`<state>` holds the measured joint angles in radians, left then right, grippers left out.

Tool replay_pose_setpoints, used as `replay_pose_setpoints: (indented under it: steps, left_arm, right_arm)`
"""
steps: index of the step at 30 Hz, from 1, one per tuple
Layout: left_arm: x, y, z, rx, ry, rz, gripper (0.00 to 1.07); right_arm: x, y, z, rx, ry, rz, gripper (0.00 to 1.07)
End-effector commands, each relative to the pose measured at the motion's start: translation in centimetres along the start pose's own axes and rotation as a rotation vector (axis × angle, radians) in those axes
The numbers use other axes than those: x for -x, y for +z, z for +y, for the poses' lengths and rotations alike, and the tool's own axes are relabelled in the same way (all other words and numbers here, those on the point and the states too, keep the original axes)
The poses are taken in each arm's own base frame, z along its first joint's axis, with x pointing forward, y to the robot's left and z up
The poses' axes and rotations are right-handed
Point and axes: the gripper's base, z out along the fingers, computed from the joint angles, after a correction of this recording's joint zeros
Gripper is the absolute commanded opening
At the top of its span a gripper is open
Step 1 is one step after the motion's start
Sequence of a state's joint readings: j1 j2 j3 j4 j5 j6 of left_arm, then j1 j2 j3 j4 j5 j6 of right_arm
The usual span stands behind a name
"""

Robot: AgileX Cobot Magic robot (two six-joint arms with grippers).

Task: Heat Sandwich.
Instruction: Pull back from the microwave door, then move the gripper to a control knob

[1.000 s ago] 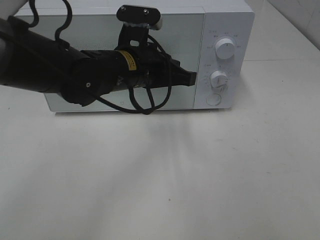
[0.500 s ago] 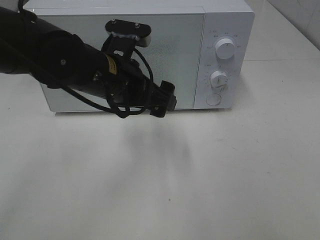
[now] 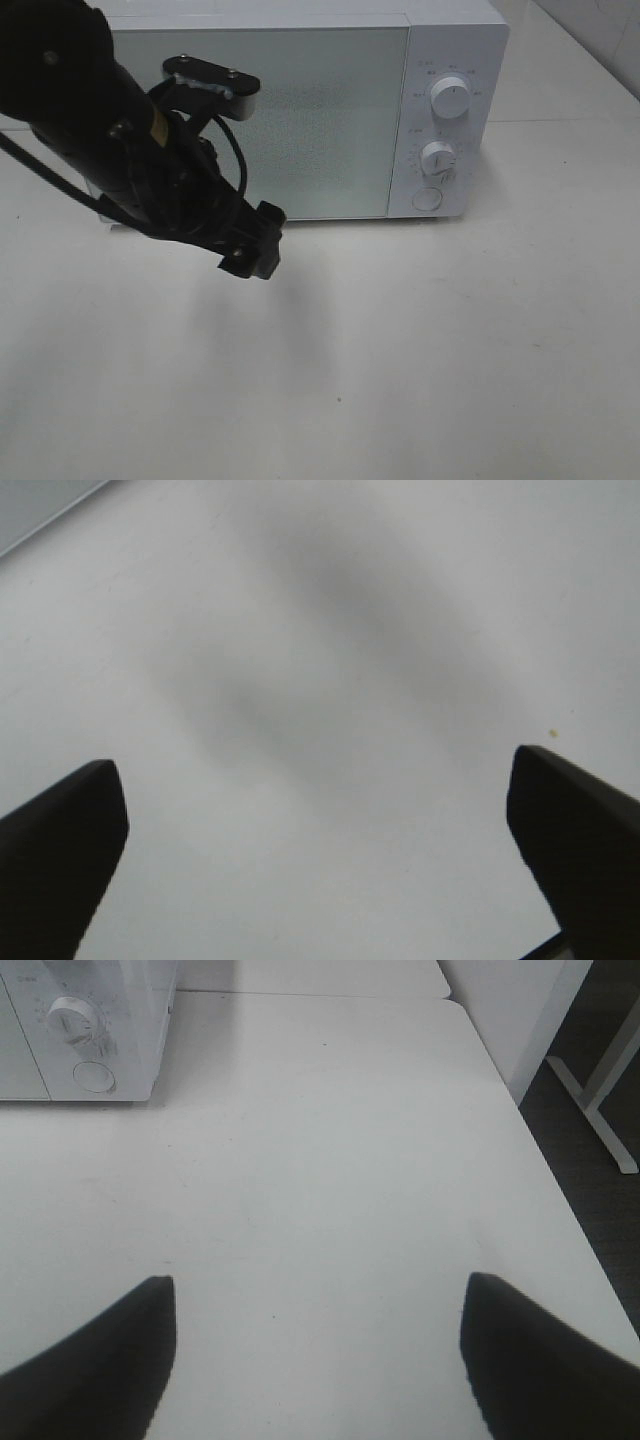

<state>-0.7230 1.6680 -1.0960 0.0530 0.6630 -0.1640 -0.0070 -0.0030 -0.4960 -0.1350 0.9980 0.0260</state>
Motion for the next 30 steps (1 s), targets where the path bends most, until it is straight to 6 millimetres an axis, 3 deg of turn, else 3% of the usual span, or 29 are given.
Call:
replay_pose_setpoints:
  steps: [1, 2, 7, 11, 12, 16, 24, 30]
  left_arm:
    - [-0.6, -1.0, 2.0, 0.032, -0.055, 0.063, 0.99]
    - [-0.9, -1.6, 3.5, 0.051, -0.102, 0.092, 0.99]
    - [-1.2, -2.9, 5.7, 0.077, -0.170, 0.098, 0.99]
    - [-2.2, -6.0, 9.8, 0.121, -0.305, 0.075, 0.99]
    - [-2.2, -6.0, 9.8, 0.121, -0.305, 0.075, 0.99]
    - [-3.7, -8.4, 13.0, 0.159, -0.438, 0.078, 0.98]
    - [-6.9, -11.1, 14.9, 0.207, -0.547, 0.058, 0.98]
    - [-10.5, -12.4, 14.0, 0.224, -0.584, 0.046, 0.98]
  right_arm:
    - [-0.2, -0.3, 0.0, -0.008, -0.012, -0.034, 0.75]
    - [-0.2, -0.3, 0.0, -0.008, -0.012, -0.034, 0.75]
    - [-0.2, -0.3, 0.0, -0.008, -0.012, -0.034, 0.75]
    - [-0.2, -0.3, 0.0, -0.008, -0.012, -0.034, 0.75]
    - [-0.2, -0.3, 0.0, -0.008, -0.012, -0.034, 0.75]
    - [-0.2, -0.3, 0.0, -0.008, -0.012, -0.034, 0.75]
    - [-0.2, -0.3, 0.0, -0.008, -0.012, -0.034, 0.75]
    - [-0.2, -0.3, 0.0, -0.008, -0.012, -0.034, 0.75]
